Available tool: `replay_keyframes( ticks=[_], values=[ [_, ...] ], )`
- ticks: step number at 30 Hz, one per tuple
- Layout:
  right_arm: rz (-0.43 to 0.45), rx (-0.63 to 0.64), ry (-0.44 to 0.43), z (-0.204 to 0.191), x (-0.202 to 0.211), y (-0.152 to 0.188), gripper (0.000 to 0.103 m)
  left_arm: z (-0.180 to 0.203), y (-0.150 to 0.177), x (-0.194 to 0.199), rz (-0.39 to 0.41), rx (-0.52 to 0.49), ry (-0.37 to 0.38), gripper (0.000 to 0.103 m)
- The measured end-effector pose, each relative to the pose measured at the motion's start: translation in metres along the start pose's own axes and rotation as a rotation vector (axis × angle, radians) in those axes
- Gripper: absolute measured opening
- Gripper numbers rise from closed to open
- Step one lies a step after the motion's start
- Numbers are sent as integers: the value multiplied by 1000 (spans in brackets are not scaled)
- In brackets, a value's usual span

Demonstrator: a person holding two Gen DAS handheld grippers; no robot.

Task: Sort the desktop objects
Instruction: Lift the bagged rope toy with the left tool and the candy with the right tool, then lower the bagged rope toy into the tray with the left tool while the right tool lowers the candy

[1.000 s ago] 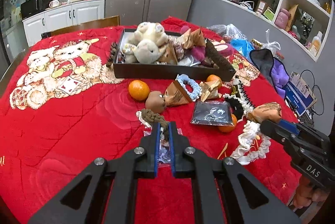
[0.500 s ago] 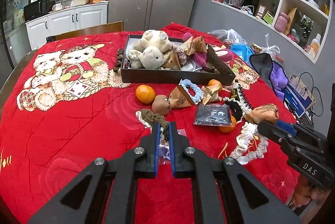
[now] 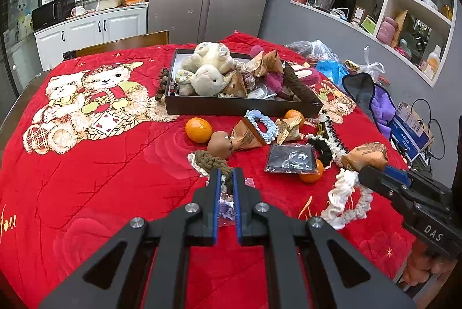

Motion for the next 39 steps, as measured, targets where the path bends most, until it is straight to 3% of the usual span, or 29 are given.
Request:
replay_keyframes(
  ticks=[4, 10, 12, 39],
  values=[
    [11, -16, 31, 4, 0, 0, 29, 1, 0, 1, 4, -12, -5, 8],
    [15, -29, 6, 3, -1, 1, 32, 2, 0, 1, 1, -10, 0, 8],
    [23, -45, 12, 6, 0, 1, 28, 3, 1, 0, 1, -15, -8, 8],
    [43, 59, -24, -14, -2, -23, 28, 14, -20, 18, 42, -36, 14, 9]
  ],
)
Point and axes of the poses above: each gripper's, at about its wrist camera, not at the fingertips, and x roughly against the way its jaws point, z to its right, y to its underside, the point moved 1 cm from there along -x, roughly the way its jaws point, and after that the axes turned 15 degrees about x, right-handed, at the moved point
